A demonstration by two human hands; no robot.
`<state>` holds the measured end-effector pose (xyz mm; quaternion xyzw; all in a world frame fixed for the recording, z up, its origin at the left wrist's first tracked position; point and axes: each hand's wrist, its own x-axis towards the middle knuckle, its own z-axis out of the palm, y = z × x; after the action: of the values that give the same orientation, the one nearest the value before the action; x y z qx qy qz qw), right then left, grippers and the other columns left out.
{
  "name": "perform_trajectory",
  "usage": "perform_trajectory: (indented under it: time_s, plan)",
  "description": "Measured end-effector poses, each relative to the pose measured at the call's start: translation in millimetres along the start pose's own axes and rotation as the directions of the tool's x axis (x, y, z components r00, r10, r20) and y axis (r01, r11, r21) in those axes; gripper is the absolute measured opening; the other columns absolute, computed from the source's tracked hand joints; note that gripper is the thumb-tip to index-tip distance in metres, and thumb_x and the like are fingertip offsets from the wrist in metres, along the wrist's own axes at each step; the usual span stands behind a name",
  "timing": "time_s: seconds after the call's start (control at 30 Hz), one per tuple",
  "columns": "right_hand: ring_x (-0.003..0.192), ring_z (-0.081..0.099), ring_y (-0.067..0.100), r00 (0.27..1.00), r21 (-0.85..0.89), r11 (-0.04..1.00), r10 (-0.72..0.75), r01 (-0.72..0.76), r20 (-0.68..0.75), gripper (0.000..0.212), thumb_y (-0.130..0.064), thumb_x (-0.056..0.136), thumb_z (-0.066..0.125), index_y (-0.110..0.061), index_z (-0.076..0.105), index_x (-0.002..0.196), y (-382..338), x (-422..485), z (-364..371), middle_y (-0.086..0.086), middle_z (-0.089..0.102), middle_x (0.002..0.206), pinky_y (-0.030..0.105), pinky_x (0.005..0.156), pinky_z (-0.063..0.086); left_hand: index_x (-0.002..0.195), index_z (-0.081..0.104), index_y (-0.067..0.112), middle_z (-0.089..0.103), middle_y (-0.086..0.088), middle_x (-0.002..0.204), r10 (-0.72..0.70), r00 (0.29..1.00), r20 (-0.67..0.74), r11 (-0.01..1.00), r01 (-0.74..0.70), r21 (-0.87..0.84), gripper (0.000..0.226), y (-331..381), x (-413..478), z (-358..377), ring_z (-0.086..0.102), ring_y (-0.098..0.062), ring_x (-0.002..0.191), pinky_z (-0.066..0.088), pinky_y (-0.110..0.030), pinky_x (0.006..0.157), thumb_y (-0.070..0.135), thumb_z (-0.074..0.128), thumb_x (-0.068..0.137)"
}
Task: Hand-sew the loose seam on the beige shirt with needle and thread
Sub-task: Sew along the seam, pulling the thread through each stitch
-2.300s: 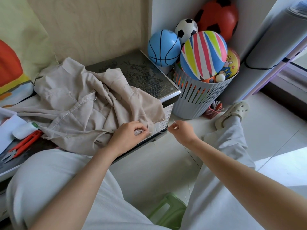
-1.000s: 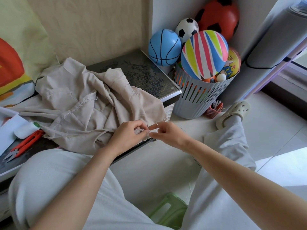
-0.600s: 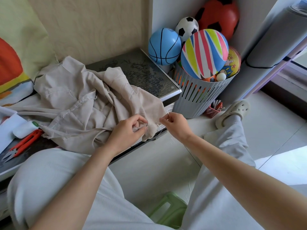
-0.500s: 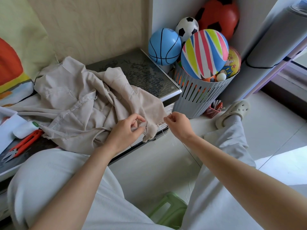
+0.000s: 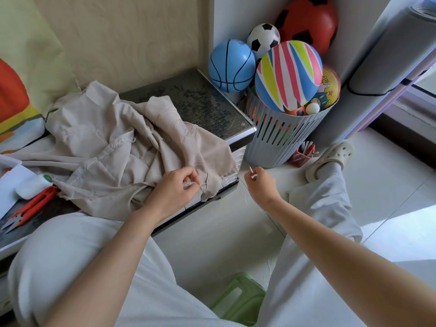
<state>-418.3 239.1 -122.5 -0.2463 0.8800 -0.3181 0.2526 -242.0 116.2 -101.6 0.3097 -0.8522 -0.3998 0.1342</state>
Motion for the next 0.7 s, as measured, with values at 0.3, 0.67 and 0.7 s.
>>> perform_trajectory:
  time_s: [0.3, 0.67, 0.7]
  plan:
    - [0.038, 0.032, 0.005, 0.881, 0.158, 0.928, -0.370, 0.337, 0.295, 0.015, -0.020, 0.087, 0.065, -0.016, 0.066, 0.101, -33.3, -23.7, 14.7, -0.011, 0.034, 0.038, 0.015, 0.045, 0.025, 0.073, 0.058, 0.015, 0.054, -0.016, 0.068, 0.019, 1.000, 0.001, 1.000, -0.019, -0.021, 0.008, 3.5, -0.7, -0.4, 0.047, -0.022, 0.064, 0.036, -0.026, 0.060, 0.010, 0.058, 0.078]
    - [0.048, 0.039, 0.004, 0.942, 0.115, 0.956, -0.288, 0.271, 0.171, 0.012, -0.014, 0.087, 0.059, -0.013, 0.061, 0.075, -41.2, -21.2, 13.8, -0.010, 0.042, 0.045, 0.013, 0.045, 0.030, 0.072, 0.057, 0.016, 0.045, -0.002, 0.063, -0.022, 1.000, 0.002, 0.993, 0.022, -0.115, 0.014, 4.6, -0.3, -2.4, 0.039, -0.009, 0.059, 0.031, -0.022, 0.058, 0.005, 0.057, 0.081]
    - [0.052, 0.039, 0.005, 0.954, 0.118, 0.964, -0.254, 0.237, 0.159, 0.012, -0.014, 0.087, 0.060, -0.012, 0.061, 0.075, -37.9, -18.1, 11.6, -0.010, 0.042, 0.051, 0.013, 0.045, 0.031, 0.072, 0.057, 0.016, 0.045, -0.003, 0.063, -0.029, 1.000, 0.000, 0.994, 0.029, -0.109, 0.015, 4.7, 0.0, -2.3, 0.039, -0.010, 0.059, 0.031, -0.022, 0.058, 0.004, 0.058, 0.081]
